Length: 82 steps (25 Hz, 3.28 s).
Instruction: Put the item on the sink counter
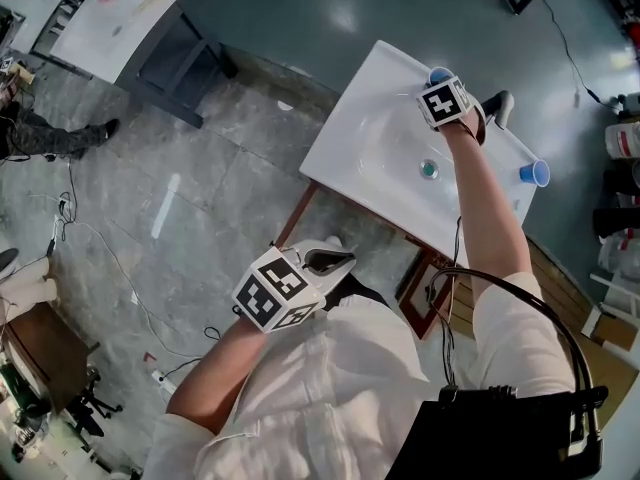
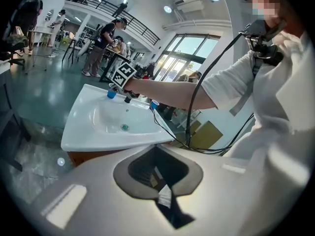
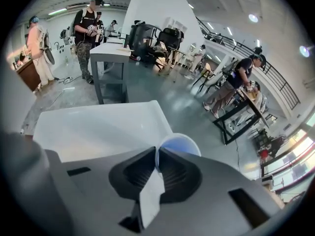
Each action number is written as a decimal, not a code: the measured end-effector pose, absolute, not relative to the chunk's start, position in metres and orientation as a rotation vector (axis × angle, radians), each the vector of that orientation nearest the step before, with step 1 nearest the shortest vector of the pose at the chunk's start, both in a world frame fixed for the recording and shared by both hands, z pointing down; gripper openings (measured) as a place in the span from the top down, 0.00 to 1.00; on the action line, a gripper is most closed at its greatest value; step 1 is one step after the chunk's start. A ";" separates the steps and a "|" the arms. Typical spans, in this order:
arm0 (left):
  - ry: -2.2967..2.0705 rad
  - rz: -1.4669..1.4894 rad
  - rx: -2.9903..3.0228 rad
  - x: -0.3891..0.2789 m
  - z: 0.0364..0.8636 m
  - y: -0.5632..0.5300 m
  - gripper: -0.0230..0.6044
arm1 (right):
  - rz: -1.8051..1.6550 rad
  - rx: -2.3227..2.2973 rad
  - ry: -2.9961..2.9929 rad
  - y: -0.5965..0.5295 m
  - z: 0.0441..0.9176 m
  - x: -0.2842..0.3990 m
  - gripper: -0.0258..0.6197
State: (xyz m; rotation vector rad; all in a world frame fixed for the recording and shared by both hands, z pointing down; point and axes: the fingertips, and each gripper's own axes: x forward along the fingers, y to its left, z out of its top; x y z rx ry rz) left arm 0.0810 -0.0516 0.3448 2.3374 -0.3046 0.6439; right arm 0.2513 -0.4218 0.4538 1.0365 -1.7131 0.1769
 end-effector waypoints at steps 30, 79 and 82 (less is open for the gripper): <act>0.041 0.745 2.447 -0.019 0.343 0.092 0.96 | 0.186 0.977 -1.898 -0.129 0.387 0.119 0.93; 0.108 0.845 2.267 0.046 0.511 0.096 0.96 | 0.203 0.935 -1.724 -0.125 0.792 0.192 0.93; 0.109 0.837 2.257 0.046 0.515 0.096 0.96 | 0.194 0.910 -1.716 -0.126 0.797 0.193 0.93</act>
